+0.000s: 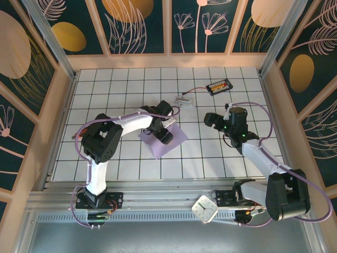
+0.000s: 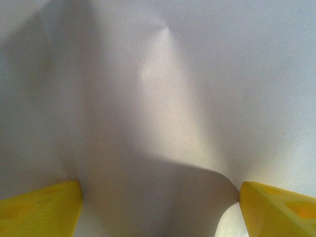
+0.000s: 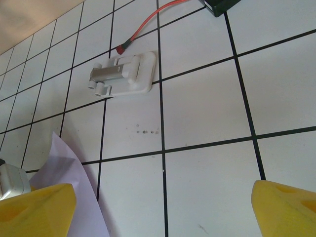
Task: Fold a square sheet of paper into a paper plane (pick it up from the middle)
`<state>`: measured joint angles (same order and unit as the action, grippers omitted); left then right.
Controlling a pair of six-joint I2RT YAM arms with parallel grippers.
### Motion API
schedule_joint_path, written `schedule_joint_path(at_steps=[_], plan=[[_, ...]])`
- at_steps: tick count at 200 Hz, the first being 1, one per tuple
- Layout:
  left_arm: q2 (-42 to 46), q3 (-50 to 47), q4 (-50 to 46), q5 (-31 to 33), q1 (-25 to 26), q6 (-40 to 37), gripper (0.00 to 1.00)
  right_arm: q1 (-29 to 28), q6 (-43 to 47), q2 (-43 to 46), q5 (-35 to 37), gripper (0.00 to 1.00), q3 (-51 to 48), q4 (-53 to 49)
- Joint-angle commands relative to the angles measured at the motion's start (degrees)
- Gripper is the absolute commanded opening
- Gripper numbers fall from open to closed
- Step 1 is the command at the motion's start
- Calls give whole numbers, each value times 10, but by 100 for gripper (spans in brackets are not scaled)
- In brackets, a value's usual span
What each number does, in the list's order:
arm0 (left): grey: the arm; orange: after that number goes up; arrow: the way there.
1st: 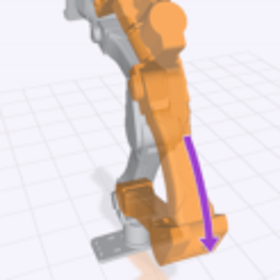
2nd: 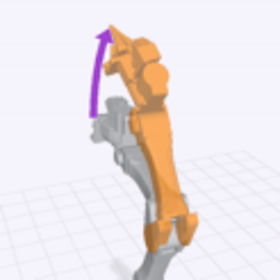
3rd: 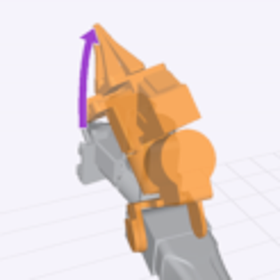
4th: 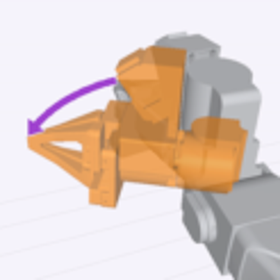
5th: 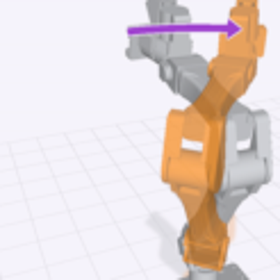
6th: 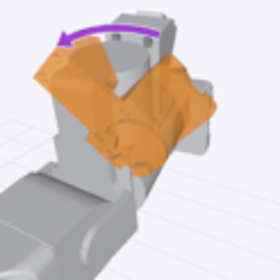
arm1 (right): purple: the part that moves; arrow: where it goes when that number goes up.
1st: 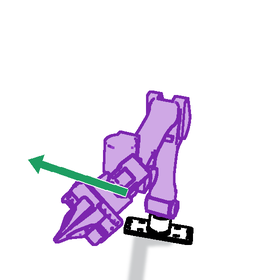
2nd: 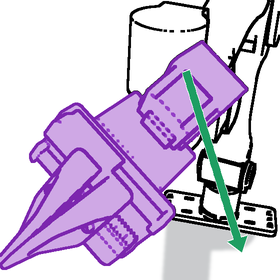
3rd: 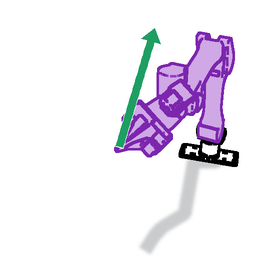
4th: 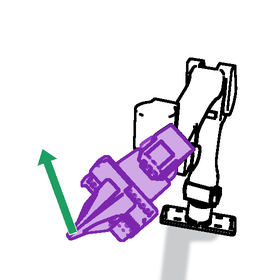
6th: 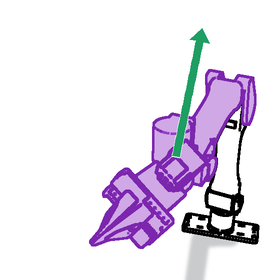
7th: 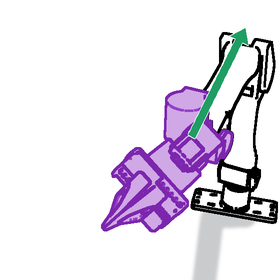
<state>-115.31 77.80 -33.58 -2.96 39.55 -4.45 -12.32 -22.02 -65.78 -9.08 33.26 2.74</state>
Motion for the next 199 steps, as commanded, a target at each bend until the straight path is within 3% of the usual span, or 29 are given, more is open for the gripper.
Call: schedule_joint_path(at_steps=[1, 55, 83, 102, 120, 164, 199], plan=[[-12, -5, -16, -32, 0, -1, 78, 5, -7, 8, 2, 92, -5, 10], [59, -52, 56, -68, 0, 21, 56, 7, -6, 12, 0, 92, -6, 5], [126, -92, 117, -118, 0, 53, 49, 7, 2, 9, -21, 92, 6, -3], [188, -141, 179, -159, 0, 74, 48, 4, 11, 0, -75, 92, 15, 2], [227, -180, 216, -157, 0, 81, 49, -18, 14, -20, -132, 91, 25, 11], [222, -208, 242, -148, 0, 86, 47, -93, 5, -113, -204, 78, 36, 59], [218, -212, 239, -129, 0, 94, 55, -102, 4, -137, -134, 68, 39, 1]])
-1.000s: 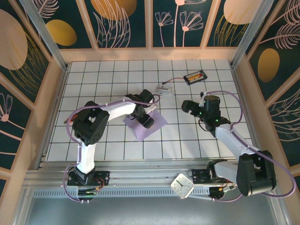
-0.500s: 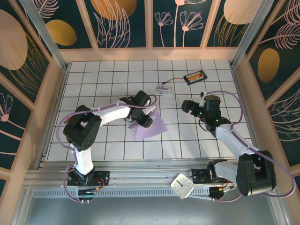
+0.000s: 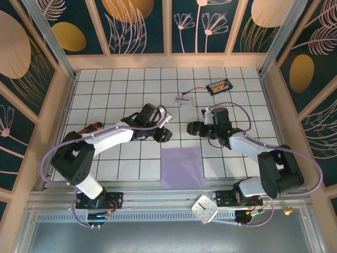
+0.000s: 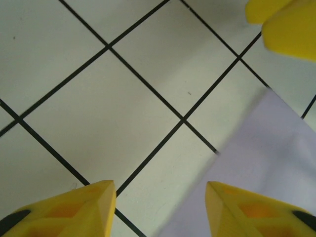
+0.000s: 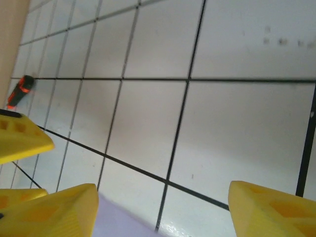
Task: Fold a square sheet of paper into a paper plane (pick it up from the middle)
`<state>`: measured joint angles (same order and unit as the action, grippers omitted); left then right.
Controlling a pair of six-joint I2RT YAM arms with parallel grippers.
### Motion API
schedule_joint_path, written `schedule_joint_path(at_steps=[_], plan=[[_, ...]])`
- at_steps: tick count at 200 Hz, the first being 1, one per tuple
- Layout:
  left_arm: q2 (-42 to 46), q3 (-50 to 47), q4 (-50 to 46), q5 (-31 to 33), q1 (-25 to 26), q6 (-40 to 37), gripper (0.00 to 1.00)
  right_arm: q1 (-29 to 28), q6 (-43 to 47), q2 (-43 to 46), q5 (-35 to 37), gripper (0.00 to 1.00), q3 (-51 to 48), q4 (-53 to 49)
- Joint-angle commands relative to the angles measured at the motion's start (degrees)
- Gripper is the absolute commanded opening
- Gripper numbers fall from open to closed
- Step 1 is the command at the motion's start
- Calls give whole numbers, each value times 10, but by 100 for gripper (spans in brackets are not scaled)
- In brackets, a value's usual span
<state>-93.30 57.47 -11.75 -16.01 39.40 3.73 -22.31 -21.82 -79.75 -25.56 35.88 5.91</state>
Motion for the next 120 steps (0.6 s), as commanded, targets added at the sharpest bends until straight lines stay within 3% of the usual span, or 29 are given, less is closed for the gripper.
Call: schedule_joint_path(at_steps=[1, 31, 53, 82, 120], plan=[[-2, -9, 21, 2, 2, 13, 55, -2, 3, 3, 34, 68, 13, -34], [10, -46, 69, -55, 4, 65, 61, -4, 19, 61, 73, 59, -2, -108], [35, -77, 94, -44, 4, 96, 61, -26, 17, 86, 49, 55, -4, -171], [46, -81, 99, 23, 3, 141, 63, -118, -14, 66, -14, 50, -25, -154], [47, -64, 80, 97, 2, 179, 67, -150, -56, -11, -18, 40, -44, -70]])
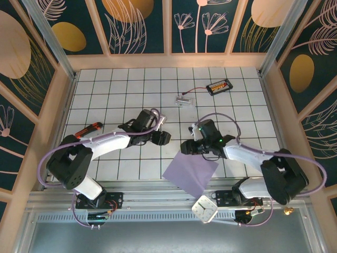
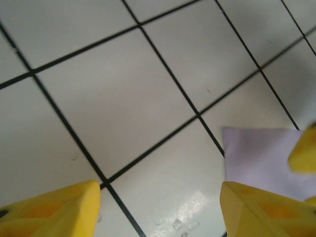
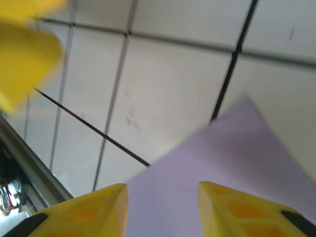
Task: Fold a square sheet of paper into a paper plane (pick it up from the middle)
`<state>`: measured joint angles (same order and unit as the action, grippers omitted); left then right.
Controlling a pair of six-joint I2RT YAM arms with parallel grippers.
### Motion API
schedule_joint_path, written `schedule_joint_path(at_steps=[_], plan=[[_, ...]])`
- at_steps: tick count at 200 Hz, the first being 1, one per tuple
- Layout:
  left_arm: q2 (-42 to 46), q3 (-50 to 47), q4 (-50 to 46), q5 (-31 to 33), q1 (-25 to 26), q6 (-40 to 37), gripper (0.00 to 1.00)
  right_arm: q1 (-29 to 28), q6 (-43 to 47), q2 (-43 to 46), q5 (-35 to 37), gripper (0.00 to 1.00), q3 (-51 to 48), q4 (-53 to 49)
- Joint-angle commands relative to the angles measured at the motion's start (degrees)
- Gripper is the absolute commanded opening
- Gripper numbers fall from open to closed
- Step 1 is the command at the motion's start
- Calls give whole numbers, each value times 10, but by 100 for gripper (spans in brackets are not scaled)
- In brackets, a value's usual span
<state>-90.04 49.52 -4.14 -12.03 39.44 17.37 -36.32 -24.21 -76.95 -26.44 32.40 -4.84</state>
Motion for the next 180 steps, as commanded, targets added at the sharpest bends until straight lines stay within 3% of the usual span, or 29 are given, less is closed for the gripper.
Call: schedule_joint_path(at_steps=[1, 56, 95, 115, 143, 180], plan=[[15, 15, 4, 57, 1, 43, 67, -10, -31, -41, -8, 39, -9, 38], [45, 3, 1, 83, 2, 79, 69, 19, -65, -161, 53, 34, 55, 99], [88, -19, 3, 98, 1, 90, 70, 28, -102, -274, 72, 33, 175, 149], [96, -27, -4, 118, 1, 138, 73, 41, -151, -317, 62, 32, 228, 194], [81, -38, 17, 68, 11, 155, 78, 73, -166, -299, 28, 35, 254, 220], [-12, 55, -72, 86, 44, 27, 87, 154, -78, -183, 31, 47, 196, 145]])
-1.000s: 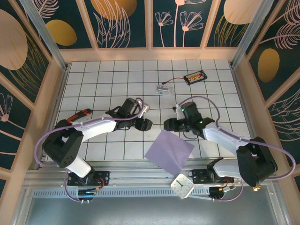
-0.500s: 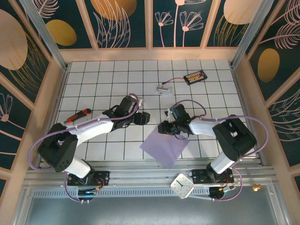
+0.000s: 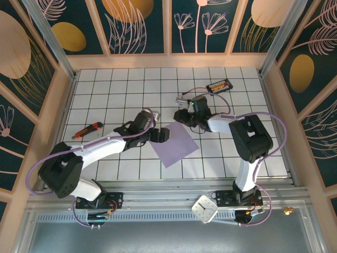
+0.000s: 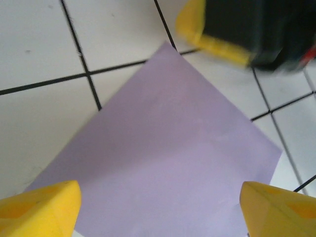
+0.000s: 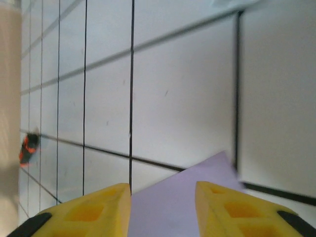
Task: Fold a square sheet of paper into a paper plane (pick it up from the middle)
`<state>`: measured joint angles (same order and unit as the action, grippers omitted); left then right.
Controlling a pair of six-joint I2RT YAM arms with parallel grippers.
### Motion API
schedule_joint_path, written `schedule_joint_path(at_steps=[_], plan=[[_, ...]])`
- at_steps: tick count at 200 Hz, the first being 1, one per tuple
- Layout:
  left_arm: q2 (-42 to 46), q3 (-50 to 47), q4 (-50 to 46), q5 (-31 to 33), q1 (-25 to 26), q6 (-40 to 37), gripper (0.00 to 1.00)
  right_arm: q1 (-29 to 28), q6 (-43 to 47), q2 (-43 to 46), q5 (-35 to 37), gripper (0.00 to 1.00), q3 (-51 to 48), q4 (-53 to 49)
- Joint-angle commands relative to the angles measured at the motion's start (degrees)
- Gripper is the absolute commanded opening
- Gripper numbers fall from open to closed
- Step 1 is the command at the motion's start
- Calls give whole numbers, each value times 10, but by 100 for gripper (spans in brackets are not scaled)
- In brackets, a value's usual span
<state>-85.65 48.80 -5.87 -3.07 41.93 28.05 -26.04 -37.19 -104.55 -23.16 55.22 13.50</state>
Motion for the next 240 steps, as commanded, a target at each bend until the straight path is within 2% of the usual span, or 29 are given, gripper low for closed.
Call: schedule_joint_path(at_steps=[1, 47, 67, 85, 111, 143, 187, 240], plan=[[-59, 64, -57, -4, 20, -84, 87, 54, 53, 98, -1, 48, -35, -41], [-167, 165, -140, 16, 45, -238, 99, 153, 145, 253, 53, 73, -107, -151], [-196, 193, -162, 19, 49, -275, 99, 178, 152, 284, 42, 90, -130, -158], [-227, 221, -191, 29, 56, -299, 99, 183, 160, 289, 41, 99, -140, -164], [-262, 249, -227, 45, 58, -325, 99, 188, 162, 295, 47, 99, -149, -162], [-295, 280, -253, 12, 58, -336, 99, 191, 160, 300, 49, 99, -153, -159], [-328, 292, -272, 8, 57, -345, 99, 193, 159, 299, 51, 99, -158, -159], [-340, 297, -284, 4, 57, -342, 91, 193, 157, 295, 51, 99, -158, -157]])
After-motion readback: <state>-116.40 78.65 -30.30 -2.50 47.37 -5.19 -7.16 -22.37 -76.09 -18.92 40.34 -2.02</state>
